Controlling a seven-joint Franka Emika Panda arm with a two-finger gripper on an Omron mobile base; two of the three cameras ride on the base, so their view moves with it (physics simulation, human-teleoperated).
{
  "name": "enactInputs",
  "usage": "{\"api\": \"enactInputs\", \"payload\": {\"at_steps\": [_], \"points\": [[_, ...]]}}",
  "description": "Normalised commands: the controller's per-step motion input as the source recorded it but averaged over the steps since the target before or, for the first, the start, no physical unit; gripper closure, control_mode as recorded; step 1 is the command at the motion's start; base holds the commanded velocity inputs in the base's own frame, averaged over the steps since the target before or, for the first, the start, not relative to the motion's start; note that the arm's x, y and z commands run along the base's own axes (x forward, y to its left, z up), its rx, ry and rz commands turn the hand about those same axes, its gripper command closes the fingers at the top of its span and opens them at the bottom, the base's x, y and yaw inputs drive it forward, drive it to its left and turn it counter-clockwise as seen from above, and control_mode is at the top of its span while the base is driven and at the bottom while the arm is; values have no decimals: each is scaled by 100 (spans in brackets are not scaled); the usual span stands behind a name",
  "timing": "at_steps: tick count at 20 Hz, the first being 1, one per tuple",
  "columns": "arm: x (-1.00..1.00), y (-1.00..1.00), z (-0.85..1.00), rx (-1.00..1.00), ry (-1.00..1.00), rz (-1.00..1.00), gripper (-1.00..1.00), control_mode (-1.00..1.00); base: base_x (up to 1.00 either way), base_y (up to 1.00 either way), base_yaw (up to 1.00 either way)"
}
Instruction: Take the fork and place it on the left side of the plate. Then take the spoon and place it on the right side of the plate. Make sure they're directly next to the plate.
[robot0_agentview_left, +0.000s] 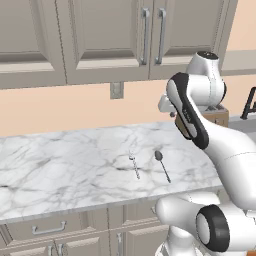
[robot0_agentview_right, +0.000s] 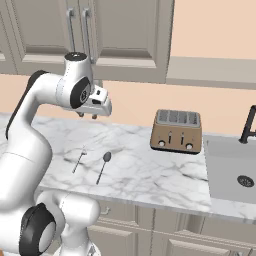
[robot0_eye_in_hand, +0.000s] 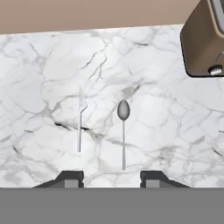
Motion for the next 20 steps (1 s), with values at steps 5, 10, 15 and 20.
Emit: {"api": "enactInputs", "payload": {"at_steps": [5,10,15,20], "points": [[-18,0,-4,0,0,1,-100,-100,0,0,0],[-36,0,-9,0,0,-1,-100,-100,0,0,0],[-22,0,-29,1,0,-6,-100,-100,0,0,0],[0,0,-49,-7,9,0,-100,-100,0,0,0]]}}
